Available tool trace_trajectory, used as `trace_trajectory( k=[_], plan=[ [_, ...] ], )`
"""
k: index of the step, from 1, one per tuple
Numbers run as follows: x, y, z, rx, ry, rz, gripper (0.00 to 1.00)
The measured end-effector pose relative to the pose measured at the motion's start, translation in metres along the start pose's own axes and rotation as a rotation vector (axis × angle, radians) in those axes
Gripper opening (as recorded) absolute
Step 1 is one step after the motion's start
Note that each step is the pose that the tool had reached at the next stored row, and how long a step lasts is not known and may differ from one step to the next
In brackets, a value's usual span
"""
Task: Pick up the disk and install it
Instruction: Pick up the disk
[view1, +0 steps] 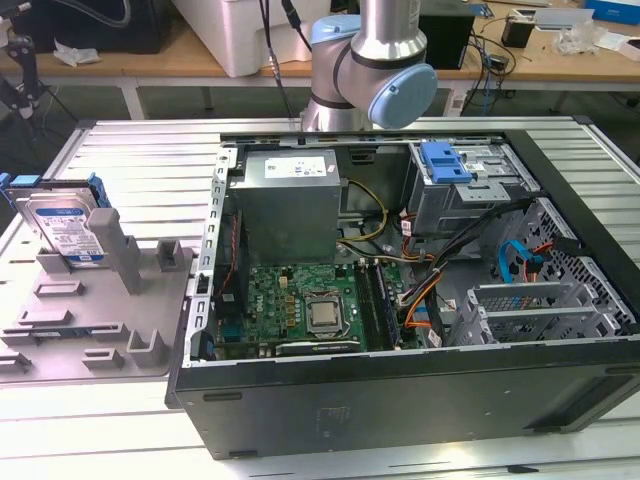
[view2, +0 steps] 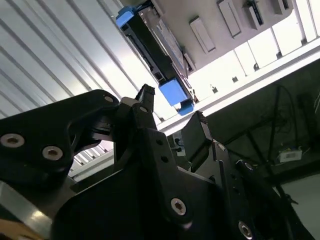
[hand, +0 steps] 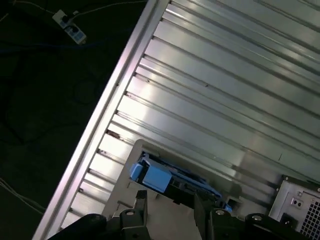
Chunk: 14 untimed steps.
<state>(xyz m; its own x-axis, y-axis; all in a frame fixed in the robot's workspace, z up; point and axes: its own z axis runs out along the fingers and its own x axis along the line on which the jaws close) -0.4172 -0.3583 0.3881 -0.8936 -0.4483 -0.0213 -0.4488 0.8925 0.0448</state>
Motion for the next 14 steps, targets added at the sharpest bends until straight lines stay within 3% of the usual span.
trace_trajectory(
  k=[3,4,14],
  plan=[
    [-0.0001,0.0003,0.0004,-0.0014,0.0029,-0.065,0.5],
    [-0.0002,0.0004,0.0006,-0.0023,0.0049,-0.107,0.5],
    [-0.0004,0.0008,0.0023,-0.0068,0.0143,-0.318,0.5]
  ],
)
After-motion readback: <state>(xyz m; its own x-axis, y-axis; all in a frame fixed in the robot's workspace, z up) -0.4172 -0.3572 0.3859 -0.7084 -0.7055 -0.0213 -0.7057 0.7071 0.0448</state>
